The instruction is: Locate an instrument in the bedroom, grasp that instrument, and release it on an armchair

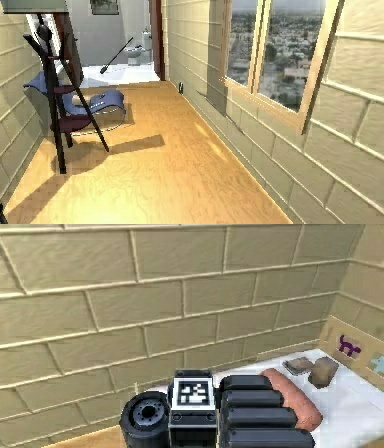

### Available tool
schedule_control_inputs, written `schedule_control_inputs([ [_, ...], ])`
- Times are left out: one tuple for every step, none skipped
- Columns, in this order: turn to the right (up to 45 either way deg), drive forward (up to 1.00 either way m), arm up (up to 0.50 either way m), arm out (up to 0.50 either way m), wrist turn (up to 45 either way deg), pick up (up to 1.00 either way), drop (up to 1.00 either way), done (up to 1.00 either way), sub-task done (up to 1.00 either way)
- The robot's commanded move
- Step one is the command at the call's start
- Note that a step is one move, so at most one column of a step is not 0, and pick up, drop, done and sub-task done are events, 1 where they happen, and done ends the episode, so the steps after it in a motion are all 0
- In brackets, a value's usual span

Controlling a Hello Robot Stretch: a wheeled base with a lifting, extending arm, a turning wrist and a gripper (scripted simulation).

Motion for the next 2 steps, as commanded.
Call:
schedule_control_inputs([
  [-6.0,0.0,0.0,0.0,0.0,0.0,0.0,0.0,0.0],
  [-3.0,0.0,0.0,0.0,0.0,0.0,0.0,0.0,0.0],
])
